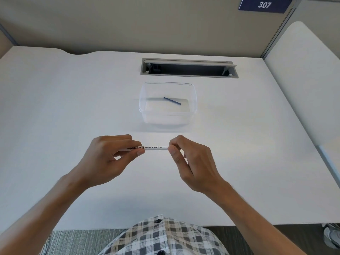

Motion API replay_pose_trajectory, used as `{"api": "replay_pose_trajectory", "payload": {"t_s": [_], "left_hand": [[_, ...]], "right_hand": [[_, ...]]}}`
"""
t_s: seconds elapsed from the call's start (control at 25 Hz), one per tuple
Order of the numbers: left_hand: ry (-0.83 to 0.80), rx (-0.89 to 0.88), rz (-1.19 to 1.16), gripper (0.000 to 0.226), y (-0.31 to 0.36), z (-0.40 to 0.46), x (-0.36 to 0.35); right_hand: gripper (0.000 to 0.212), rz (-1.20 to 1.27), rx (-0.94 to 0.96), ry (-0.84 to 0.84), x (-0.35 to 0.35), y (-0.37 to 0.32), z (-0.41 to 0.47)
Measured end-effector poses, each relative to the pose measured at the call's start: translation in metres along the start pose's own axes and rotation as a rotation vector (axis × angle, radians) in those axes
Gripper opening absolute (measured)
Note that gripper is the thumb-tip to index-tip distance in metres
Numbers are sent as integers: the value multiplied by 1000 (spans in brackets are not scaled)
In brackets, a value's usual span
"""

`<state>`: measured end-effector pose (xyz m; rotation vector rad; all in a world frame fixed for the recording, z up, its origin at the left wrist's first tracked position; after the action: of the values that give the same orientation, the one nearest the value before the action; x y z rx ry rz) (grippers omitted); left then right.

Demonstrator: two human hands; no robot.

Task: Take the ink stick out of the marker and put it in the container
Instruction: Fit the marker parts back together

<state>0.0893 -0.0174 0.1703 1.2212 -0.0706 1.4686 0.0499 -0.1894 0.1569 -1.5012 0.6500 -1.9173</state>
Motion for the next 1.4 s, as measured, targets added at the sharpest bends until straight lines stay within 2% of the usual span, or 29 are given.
{"api": "replay_pose_trajectory", "payload": {"t_s": [0.12,0.24,0.44,0.64,0.72,0.88,1.0,1.12,1.28,1.4], "left_hand": [[20,100,-165,28,-6,-3,0],[23,115,-214,28,-4,-2,-1],[49,83,-206,29,-2,-1,3],[104,28,-153,29,1,-2,6],[110,-40,-24,28,6,-1,11],[93,-278,463,15,30,1,14],[77,-329,549,14,32,0,11],[80,-241,422,19,21,2,12],[70,-72,129,28,2,2,9],[43,33,-59,32,-7,2,5]], "right_hand": [[34,-67,170,90,5,-16,-3],[36,-38,209,100,7,-21,-3],[33,43,144,32,3,-15,-2],[38,223,-55,-124,-7,-2,0],[39,335,-144,-183,-13,0,-1],[43,679,-464,-400,-32,14,-4],[41,716,-571,-510,-41,16,-9],[39,584,-475,-403,-35,16,-6],[25,-14,-78,-63,-4,1,1],[28,-143,134,52,7,-15,1]]}}
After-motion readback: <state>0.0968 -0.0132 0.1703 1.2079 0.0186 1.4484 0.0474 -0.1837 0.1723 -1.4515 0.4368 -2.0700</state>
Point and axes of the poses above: each hand's wrist, its own z-axis towards the middle knuckle, its own x-axis out of the back of the hand, y = z × x, the point moved 9 cm from there along z, towards the middle knuckle, and after that the axes turned 11 degrees about -x, right-handed, at the moved point
